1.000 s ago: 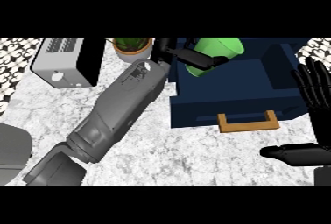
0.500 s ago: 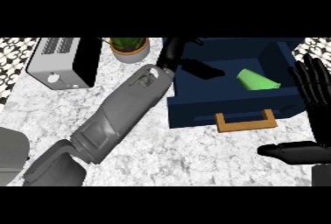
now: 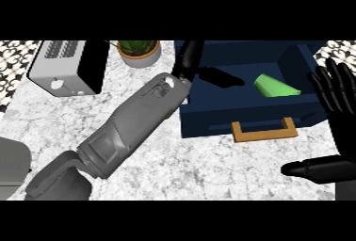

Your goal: Pick up the cup, place it into the drawer and close the drawer

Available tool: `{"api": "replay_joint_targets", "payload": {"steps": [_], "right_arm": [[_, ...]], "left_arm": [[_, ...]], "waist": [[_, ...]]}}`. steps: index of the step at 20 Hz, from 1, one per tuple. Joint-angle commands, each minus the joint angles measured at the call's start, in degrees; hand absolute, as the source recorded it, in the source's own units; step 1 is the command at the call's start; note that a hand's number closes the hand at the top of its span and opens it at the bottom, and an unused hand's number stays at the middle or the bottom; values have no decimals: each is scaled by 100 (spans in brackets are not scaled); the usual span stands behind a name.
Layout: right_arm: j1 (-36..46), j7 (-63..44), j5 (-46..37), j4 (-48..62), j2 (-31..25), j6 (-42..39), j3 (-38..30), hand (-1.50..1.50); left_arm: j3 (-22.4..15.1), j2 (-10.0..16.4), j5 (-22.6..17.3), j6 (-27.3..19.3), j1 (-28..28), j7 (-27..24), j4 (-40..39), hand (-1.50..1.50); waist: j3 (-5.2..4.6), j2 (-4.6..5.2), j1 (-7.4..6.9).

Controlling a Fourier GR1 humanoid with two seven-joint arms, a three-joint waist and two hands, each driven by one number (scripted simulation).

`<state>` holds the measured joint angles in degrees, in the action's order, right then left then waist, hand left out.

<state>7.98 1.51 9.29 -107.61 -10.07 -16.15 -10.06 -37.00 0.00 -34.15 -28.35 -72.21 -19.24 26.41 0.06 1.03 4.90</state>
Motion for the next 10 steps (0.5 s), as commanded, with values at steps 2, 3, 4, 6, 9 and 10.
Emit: {"api": "replay_joint_targets", "payload": {"steps": [2, 3, 4, 6, 9, 10], "right_arm": [[-25, -314, 997, -92, -320, -625, -261, 150], [-271, -76, 749, -289, -200, -603, -108, 150], [-319, -205, 768, -288, -380, -722, -161, 150], [-125, -459, 518, -645, -389, -550, 51, 150], [-376, -611, -7, -1009, -746, -782, 254, 150], [-686, -191, -77, -945, -794, -1020, 147, 150]], "left_arm": [[255, 0, -271, 90, -64, -452, 87, -150], [250, 0, -349, -61, -24, -551, 269, -150], [121, 0, -447, -195, 37, -365, 559, -150], [298, 0, -492, -121, -147, -406, 378, -150], [578, 40, -443, -77, -319, -158, 408, -150], [638, 1, -451, -7, -41, -407, 465, -150]], "waist": [[-3, -28, -111], [-2, -44, -121], [-2, -62, -153], [-6, -62, -211], [-11, -114, -366], [-6, -102, -366]]}}
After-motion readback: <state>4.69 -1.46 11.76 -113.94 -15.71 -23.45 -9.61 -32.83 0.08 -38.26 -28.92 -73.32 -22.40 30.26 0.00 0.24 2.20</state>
